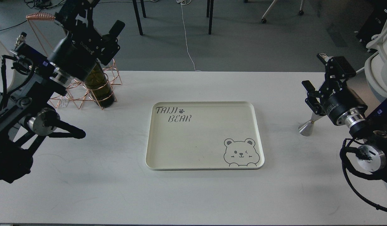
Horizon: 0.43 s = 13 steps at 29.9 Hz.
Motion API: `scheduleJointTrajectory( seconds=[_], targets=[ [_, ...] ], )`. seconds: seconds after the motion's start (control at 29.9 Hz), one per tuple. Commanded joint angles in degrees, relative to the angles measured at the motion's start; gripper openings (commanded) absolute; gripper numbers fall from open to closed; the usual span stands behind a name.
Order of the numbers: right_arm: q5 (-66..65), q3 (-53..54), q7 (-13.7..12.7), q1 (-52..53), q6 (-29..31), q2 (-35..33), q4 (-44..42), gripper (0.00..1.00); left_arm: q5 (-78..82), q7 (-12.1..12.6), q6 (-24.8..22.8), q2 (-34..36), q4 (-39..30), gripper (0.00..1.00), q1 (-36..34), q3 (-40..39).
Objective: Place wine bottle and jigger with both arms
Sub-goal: 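Open the left gripper and withdraw it from the bottle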
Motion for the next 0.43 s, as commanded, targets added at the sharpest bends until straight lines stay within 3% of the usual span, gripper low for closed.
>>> scheduleJointTrajectory(
  seconds=[0.0, 0.13, 0.4],
  targets=[
    [0.1, 0.0, 0.0, -0.8, -0.1, 2.1, -0.7, 0.98, 0.4, 0.3, -0.5, -5.7, 0.6, 0.98, 8.3, -4.8],
    [0.0, 0.1, 0.0, -2.8, -0.1, 3.2, -2.2, 0.99, 0.5, 0.8, -0.6, -9.0, 0.9, 0.98, 13.9, -7.3],
    [-0.1, 0.1, 0.0, -3.0, -0.1, 3.2, -2.2, 0.99, 0.5, 1.0, -0.8, -10.6, 1.3, 0.98, 16.8, -7.6]
  ],
)
